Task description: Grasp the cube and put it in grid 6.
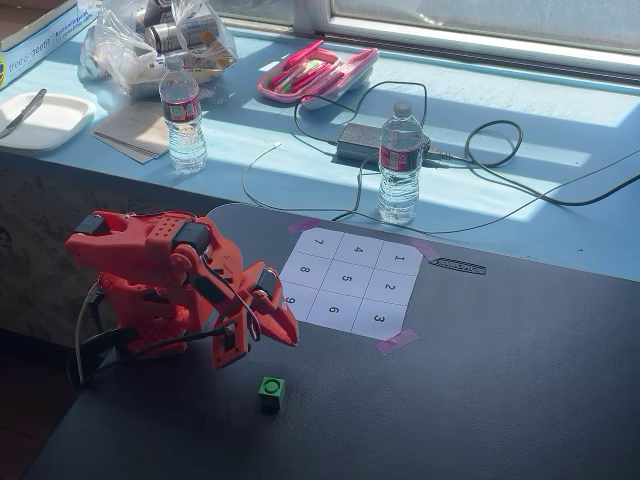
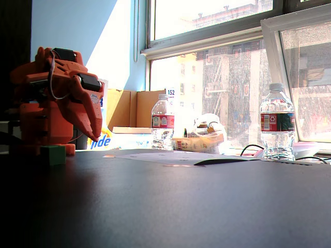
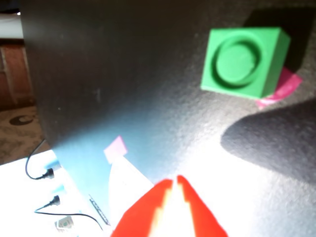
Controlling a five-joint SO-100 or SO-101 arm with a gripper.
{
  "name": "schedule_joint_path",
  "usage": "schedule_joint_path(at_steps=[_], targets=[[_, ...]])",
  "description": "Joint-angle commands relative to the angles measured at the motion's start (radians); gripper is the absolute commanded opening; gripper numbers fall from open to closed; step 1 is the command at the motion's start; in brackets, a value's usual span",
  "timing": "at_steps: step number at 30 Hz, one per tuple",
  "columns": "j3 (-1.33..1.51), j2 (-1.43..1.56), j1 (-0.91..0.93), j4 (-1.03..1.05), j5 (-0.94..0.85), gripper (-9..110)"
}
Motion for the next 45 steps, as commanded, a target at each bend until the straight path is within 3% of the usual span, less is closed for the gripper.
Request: schedule_joint_path(at_steps=[1,45], targets=[[0.066,0.009,-0.006,-0.014,0.005,0],[0.054,0.009,0.002,0.008,0.005,0]])
